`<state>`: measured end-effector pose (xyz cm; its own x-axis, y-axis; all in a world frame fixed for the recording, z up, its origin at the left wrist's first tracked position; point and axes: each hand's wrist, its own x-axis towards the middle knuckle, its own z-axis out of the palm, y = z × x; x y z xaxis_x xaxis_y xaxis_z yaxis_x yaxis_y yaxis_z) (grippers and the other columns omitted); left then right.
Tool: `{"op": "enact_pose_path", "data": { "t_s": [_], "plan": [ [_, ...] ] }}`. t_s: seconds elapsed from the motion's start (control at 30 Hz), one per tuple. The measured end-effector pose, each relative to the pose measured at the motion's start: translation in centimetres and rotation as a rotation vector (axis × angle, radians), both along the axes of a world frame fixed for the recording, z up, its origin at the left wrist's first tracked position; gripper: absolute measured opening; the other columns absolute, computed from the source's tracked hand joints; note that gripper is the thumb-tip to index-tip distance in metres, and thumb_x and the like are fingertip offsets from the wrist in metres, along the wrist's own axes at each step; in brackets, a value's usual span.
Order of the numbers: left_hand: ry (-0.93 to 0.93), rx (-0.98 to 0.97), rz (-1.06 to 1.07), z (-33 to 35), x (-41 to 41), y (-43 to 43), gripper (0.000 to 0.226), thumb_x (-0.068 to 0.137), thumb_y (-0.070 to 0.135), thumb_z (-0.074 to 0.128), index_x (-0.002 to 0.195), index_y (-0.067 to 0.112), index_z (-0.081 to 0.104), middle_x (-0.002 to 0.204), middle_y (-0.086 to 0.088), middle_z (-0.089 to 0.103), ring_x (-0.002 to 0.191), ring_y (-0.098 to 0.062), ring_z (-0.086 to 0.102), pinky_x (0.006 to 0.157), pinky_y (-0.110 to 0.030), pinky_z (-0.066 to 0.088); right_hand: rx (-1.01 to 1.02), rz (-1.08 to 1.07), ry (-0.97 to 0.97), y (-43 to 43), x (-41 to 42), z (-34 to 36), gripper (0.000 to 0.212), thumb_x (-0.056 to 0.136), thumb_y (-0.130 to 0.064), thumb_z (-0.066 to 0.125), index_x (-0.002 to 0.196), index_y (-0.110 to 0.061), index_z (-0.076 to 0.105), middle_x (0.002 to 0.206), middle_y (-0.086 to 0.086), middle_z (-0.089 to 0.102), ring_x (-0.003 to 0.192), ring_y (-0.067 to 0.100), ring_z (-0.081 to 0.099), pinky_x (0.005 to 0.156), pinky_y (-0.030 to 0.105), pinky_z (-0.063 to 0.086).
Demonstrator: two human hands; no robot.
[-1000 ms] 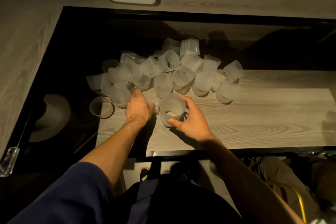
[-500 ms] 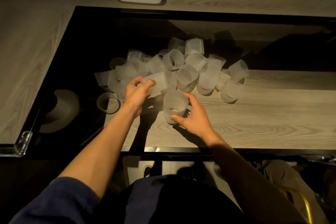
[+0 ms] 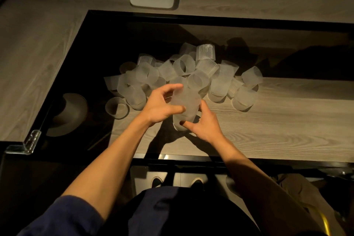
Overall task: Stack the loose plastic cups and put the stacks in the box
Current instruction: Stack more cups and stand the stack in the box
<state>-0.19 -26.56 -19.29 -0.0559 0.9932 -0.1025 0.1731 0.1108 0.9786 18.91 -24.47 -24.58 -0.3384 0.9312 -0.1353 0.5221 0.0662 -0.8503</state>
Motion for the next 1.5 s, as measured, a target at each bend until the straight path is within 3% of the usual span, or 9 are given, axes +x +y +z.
{"op": "enact_pose_path", "data": {
  "t_s": [0.23, 0.43, 0.57, 0.8, 0.87, 0.93, 1.13, 1.27, 1.5],
  "plan": [
    [0.204, 0.058, -0.103, -0.4, 0.5, 0.0, 0.076, 0.069, 0.002, 0.087, 0.137, 0.018, 0.058, 0.132, 0.01, 0.061, 0.117, 0.016, 0.052, 0.093, -0.003, 0.04, 0.018, -0.038, 0.019, -0.2, 0.2, -0.1, 0.09, 0.07, -0.026, 0.092, 0.145, -0.025, 0.043, 0.122, -0.017, 0.055, 0.115, 0.002, 0.05, 0.088, 0.012, 0.038],
    [0.355, -0.023, -0.189, -1.9, -0.6, -0.9, 0.091, 0.068, 0.03, 0.087, 0.149, 0.027, 0.045, 0.16, 0.005, 0.034, 0.141, -0.008, 0.036, 0.113, -0.027, 0.028, 0.049, -0.005, 0.032, -0.2, 0.1, -0.1, 0.085, 0.07, -0.028, 0.093, 0.141, -0.026, 0.047, 0.124, -0.017, 0.057, 0.117, -0.001, 0.052, 0.089, 0.004, 0.039],
    [0.276, -0.054, -0.131, -2.4, -1.2, -0.7, 0.073, 0.078, 0.059, 0.063, 0.145, 0.032, 0.051, 0.149, 0.008, 0.05, 0.136, -0.011, 0.047, 0.112, -0.034, 0.038, 0.048, -0.006, 0.023, -0.1, 0.0, 0.0, 0.084, 0.068, -0.028, 0.093, 0.139, -0.029, 0.047, 0.122, -0.019, 0.058, 0.117, -0.001, 0.053, 0.095, 0.015, 0.044],
    [0.363, -0.085, 0.242, -2.8, -0.8, 2.1, 0.034, 0.096, 0.02, 0.064, 0.128, 0.01, 0.06, 0.109, 0.002, 0.063, 0.088, -0.002, 0.06, 0.068, -0.007, 0.052, 0.069, -0.088, 0.013, 0.1, 0.4, -0.1, 0.084, 0.066, -0.028, 0.094, 0.137, -0.031, 0.05, 0.117, -0.024, 0.056, 0.116, 0.0, 0.053, 0.099, 0.032, 0.053],
    [0.447, -0.067, 0.215, -2.9, -0.8, 3.1, 0.04, 0.091, 0.022, 0.069, 0.128, 0.012, 0.06, 0.112, 0.001, 0.064, 0.094, -0.008, 0.062, 0.081, -0.018, 0.055, 0.073, -0.108, 0.015, 0.4, 0.8, 0.0, 0.084, 0.066, -0.028, 0.094, 0.137, -0.03, 0.05, 0.116, -0.024, 0.054, 0.117, 0.0, 0.052, 0.099, 0.034, 0.054],
    [0.531, -0.032, 0.17, -2.8, -0.4, 4.2, 0.046, 0.087, 0.025, 0.073, 0.13, 0.015, 0.059, 0.121, 0.0, 0.064, 0.105, -0.013, 0.06, 0.095, -0.034, 0.054, 0.072, -0.118, 0.01, 0.9, 1.3, 0.1, 0.085, 0.067, -0.028, 0.094, 0.139, -0.028, 0.049, 0.119, -0.023, 0.054, 0.118, 0.001, 0.051, 0.101, 0.032, 0.052],
    [0.57, 0.092, 0.151, -0.9, 2.5, 8.6, 0.047, 0.09, 0.031, 0.071, 0.132, 0.013, 0.058, 0.125, -0.004, 0.062, 0.108, -0.013, 0.057, 0.09, -0.024, 0.045, 0.042, -0.173, 0.008, 2.3, 2.7, 0.3, 0.085, 0.068, -0.027, 0.093, 0.14, -0.031, 0.048, 0.124, -0.019, 0.056, 0.118, 0.002, 0.052, 0.101, 0.028, 0.05],
    [0.561, 0.095, 0.166, 0.3, 3.9, 12.3, 0.051, 0.091, 0.038, 0.069, 0.132, 0.012, 0.056, 0.124, -0.005, 0.062, 0.111, -0.019, 0.059, 0.093, -0.032, 0.051, 0.017, -0.198, 0.022, 3.0, 3.3, 0.3, 0.083, 0.067, -0.029, 0.092, 0.137, -0.038, 0.049, 0.121, -0.023, 0.057, 0.117, 0.001, 0.055, 0.1, 0.029, 0.051],
    [0.63, -0.018, 0.24, 1.9, 5.7, 18.1, 0.074, 0.085, 0.06, 0.069, 0.136, 0.009, 0.05, 0.128, -0.011, 0.062, 0.117, -0.028, 0.06, 0.088, -0.034, 0.051, 0.024, -0.184, 0.011, 4.2, 3.7, -0.1, 0.082, 0.069, -0.03, 0.092, 0.137, -0.036, 0.047, 0.116, -0.032, 0.052, 0.11, -0.01, 0.049, 0.087, 0.004, 0.037]
  ]
}}
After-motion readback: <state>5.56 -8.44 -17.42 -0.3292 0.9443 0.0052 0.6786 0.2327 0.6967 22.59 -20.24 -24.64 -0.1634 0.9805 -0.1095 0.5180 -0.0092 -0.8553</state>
